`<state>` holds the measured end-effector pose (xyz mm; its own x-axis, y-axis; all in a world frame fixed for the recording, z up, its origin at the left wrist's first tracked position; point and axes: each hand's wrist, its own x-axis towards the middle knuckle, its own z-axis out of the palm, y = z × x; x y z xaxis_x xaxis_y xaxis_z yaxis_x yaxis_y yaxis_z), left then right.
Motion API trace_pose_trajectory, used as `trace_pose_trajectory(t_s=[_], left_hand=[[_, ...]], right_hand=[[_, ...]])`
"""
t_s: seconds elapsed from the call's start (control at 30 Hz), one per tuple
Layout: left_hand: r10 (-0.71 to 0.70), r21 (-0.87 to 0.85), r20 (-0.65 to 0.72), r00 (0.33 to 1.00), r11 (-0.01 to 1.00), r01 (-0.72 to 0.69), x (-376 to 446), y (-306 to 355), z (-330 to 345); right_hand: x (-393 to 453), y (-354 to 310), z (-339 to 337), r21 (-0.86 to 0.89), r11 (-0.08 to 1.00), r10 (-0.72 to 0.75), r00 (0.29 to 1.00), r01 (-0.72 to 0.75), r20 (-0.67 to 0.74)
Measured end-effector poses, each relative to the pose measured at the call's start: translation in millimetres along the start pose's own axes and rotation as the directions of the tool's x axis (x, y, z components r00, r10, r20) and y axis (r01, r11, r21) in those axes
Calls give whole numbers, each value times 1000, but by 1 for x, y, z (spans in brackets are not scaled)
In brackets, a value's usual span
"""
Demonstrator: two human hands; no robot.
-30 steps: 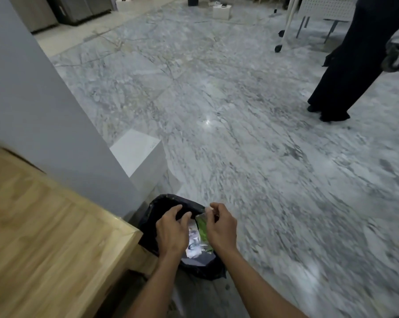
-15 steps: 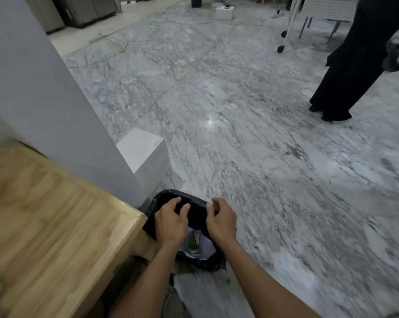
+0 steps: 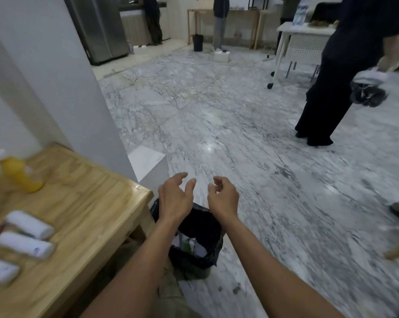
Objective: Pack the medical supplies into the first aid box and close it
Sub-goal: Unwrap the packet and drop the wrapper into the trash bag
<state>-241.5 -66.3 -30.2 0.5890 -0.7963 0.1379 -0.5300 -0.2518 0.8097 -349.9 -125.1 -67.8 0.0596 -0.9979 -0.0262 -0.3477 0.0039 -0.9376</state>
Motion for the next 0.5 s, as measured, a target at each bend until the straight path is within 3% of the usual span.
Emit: trace_pose_trajectory(t_s=[0.2, 0.5], left_hand=[[82, -104, -174, 981, 989, -101, -12, 38, -67], [117, -53, -443, 889, 986, -157, -45, 36, -203]], right_hand=[[-26, -78, -9, 143, 980, -140, 990, 138, 6], [-106, -184, 37, 348, 893, -377, 897, 285, 232]])
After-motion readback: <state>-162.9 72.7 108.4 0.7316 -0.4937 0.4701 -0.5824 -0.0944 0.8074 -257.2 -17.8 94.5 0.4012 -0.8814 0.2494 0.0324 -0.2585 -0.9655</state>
